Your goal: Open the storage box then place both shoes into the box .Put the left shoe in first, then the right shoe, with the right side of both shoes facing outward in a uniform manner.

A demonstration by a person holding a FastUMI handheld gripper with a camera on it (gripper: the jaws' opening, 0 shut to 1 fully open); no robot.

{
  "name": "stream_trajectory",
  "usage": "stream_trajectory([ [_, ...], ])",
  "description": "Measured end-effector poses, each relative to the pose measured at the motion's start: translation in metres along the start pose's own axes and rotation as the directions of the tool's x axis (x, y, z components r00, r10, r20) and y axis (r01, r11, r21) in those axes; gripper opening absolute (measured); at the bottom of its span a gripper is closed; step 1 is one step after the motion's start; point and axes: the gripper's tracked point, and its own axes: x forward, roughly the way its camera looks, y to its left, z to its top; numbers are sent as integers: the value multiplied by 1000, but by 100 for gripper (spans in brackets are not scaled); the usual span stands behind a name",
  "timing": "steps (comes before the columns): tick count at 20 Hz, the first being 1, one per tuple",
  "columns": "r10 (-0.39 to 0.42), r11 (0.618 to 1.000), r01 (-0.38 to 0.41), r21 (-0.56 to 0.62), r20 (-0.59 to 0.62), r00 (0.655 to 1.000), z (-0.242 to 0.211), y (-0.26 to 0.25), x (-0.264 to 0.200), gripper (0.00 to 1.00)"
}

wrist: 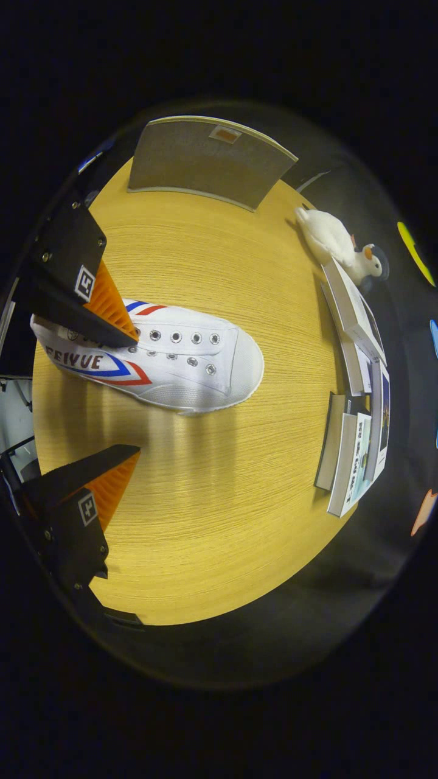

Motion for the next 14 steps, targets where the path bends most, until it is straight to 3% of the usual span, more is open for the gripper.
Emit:
stream_trajectory([
  [1, 3, 1000, -3, 7, -7, 1000, -1, 2, 2, 90],
  [5, 42, 999, -42, 6, -24, 999, -1, 10, -1, 76],
  [7, 37, 999, -36, 29, -34, 999, -2, 11, 2, 38],
  [10, 11, 1000, -10, 16, -42, 999, -4, 13, 1, 38],
  [12, 6, 997, -4, 75, -31, 1000, -4, 8, 3, 10],
  [14, 37, 991, -34, 133, -20, 999, -3, 9, 0, 10],
])
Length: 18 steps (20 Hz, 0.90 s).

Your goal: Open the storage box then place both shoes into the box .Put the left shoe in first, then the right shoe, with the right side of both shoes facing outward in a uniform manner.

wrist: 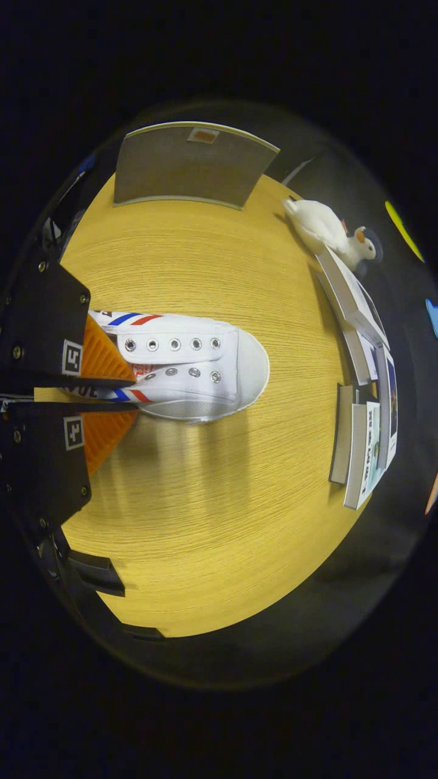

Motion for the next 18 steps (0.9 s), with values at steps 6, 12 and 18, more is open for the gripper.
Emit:
stream_trajectory([
  [6, 58, 995, -61, 77, 34, 998, -3, 10, -9, 0],
  [12, 140, 985, -147, 86, 82, 987, 13, 44, -45, 0],
  [18, 204, 974, -212, 77, 104, 974, 25, 90, -71, 0],
])
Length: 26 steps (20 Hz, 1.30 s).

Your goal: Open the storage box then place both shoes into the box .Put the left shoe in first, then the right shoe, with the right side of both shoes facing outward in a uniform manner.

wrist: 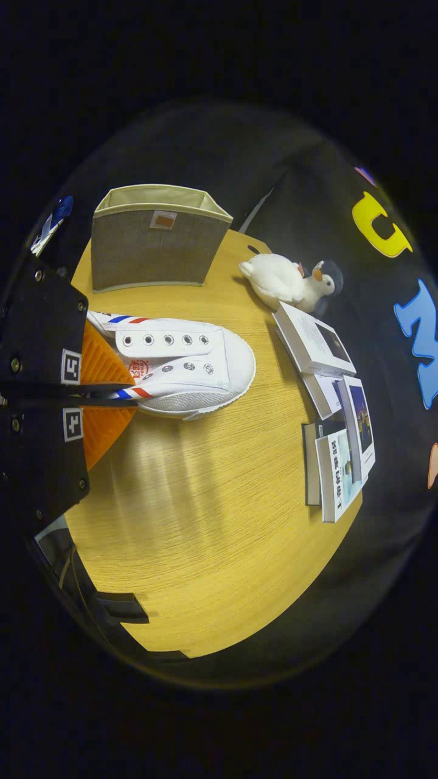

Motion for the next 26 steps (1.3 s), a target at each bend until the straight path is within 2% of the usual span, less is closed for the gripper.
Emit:
stream_trajectory([
  [14, 107, 990, -104, -91, 29, 994, 28, 122, -26, 0],
  [26, 198, 968, -195, -156, -1, 980, 28, 222, -21, 0],
])
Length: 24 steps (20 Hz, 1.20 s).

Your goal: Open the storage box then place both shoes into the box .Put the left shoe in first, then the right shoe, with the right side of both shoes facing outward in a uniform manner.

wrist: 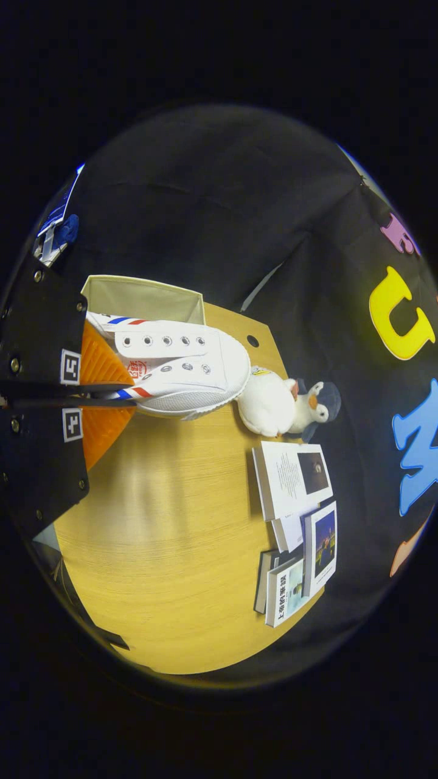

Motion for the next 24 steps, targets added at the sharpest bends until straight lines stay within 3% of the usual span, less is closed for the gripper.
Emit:
stream_trajectory([
  [11, -22, 999, 19, -51, -74, 997, -29, 47, 58, 0],
  [20, -89, 995, 90, -43, 18, 996, -26, 48, 83, 0],
  [21, -75, 996, 77, -43, 37, 996, -23, 52, 82, 12],
  [24, -41, 998, 46, -35, 121, 992, -2, 57, 64, 20],
])
